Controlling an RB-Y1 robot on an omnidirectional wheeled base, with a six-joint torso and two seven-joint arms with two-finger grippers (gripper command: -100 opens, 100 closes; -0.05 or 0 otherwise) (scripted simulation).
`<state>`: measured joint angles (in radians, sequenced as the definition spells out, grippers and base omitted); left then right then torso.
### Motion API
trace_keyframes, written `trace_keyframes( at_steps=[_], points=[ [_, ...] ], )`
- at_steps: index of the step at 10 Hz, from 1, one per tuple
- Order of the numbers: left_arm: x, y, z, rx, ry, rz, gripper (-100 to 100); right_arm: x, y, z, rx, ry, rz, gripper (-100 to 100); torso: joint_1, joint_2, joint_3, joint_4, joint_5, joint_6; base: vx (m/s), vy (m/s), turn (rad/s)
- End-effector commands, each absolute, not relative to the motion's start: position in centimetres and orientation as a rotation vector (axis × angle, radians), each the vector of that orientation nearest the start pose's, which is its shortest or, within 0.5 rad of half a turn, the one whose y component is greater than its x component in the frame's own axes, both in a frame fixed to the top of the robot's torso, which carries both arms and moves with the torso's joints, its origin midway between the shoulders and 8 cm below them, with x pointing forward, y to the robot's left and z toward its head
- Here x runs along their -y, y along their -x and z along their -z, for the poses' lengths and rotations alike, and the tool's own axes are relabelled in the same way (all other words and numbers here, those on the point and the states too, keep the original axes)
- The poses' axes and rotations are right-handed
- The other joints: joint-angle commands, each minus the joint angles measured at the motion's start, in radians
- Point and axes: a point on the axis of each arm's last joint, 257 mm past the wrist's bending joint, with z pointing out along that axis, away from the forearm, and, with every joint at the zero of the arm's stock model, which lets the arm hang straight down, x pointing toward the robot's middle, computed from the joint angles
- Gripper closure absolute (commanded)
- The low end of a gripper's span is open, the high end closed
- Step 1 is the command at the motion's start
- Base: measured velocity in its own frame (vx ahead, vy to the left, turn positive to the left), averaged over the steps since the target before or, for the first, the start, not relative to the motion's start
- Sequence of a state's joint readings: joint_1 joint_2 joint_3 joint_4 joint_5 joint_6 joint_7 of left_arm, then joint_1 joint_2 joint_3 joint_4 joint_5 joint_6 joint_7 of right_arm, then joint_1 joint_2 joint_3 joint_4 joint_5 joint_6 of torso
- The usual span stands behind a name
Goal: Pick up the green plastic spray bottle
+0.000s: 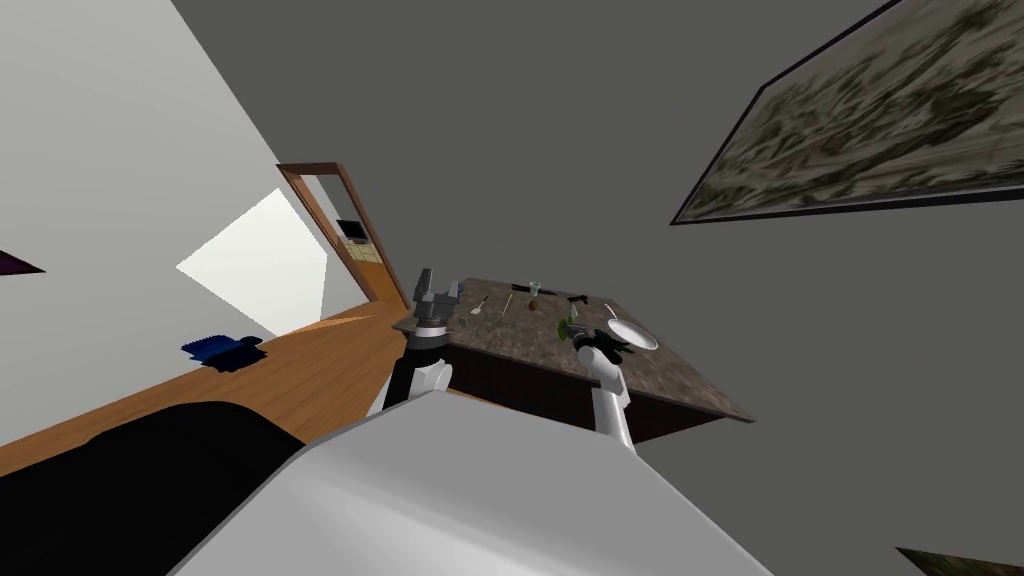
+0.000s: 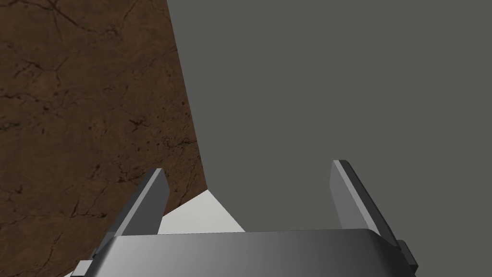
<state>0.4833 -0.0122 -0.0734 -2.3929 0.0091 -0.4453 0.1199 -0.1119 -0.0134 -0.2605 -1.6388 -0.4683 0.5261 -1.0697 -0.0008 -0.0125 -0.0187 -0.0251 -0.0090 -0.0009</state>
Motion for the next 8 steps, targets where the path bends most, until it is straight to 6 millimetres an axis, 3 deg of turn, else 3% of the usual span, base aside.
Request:
trace_keyframes(
  at_steps=[1,2,3,5,7,8],
  points=[
    [-25.4,-33.2,-6.9,-0.514,0.664,1.517,0,29.0,-55.7,23.1,0.031,2.505,1.929,100,0.0,0.0,0.0,0.0,0.0,0.0,0.001,0.001,-0.037],
    [-25.4,-33.2,-6.9,-0.514,0.664,1.517,0,29.8,-53.8,25.5,-0.039,2.558,1.851,100,0.001,0.001,0.001,0.001,0.0,0.0,0.02,-0.021,0.195],
    [-25.4,-33.2,-6.9,-0.514,0.664,1.517,0,30.8,-52.8,25.7,-0.058,2.579,1.858,100,0.0,0.0,0.0,-0.001,-0.001,-0.002,0.026,-0.036,0.15],
    [-25.4,-33.2,-6.9,-0.514,0.664,1.517,0,31.6,-53.0,22.7,-0.062,2.562,1.948,100,-0.001,0.0,0.0,0.0,0.0,-0.001,0.008,-0.014,-0.019],
    [-25.4,-33.2,-6.9,-0.514,0.664,1.517,0,31.7,-53.0,22.5,-0.062,2.559,1.947,100,0.002,0.001,0.001,0.001,0.001,-0.001,0.0,0.0,0.0],
    [-25.4,-33.2,-6.9,-0.514,0.664,1.517,0,31.7,-53.0,22.3,-0.063,2.557,1.951,0,0.002,0.001,0.001,0.0,0.0,-0.002,0.0,0.0,0.0]
  ],
)
